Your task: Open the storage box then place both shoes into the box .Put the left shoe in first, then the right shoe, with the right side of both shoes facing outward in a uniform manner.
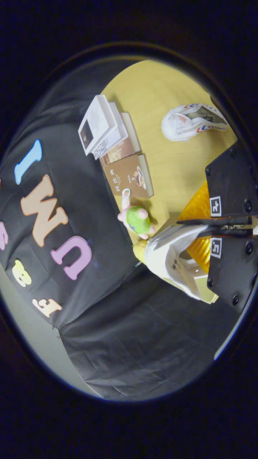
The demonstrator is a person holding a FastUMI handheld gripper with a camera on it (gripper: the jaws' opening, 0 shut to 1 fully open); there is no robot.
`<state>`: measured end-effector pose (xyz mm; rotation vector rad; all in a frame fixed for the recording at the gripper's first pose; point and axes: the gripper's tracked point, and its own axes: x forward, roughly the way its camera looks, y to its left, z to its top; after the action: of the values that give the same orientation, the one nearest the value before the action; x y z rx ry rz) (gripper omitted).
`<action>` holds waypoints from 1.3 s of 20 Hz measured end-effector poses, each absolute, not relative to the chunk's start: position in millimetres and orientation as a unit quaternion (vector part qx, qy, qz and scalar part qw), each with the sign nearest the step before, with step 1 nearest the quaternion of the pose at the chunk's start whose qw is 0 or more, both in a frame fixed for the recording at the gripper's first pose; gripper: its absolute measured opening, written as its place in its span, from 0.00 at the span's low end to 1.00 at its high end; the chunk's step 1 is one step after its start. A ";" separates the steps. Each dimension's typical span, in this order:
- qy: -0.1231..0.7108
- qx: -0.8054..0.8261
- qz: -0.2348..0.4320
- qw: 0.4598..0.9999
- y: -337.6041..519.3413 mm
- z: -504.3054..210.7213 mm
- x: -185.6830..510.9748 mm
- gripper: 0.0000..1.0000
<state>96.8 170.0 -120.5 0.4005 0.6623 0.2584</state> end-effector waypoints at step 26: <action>0.531 0.242 -0.057 0.810 327.9 -284.0 129.9 0.08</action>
<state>129.9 327.9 -284.0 0.5175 1.1352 -0.1222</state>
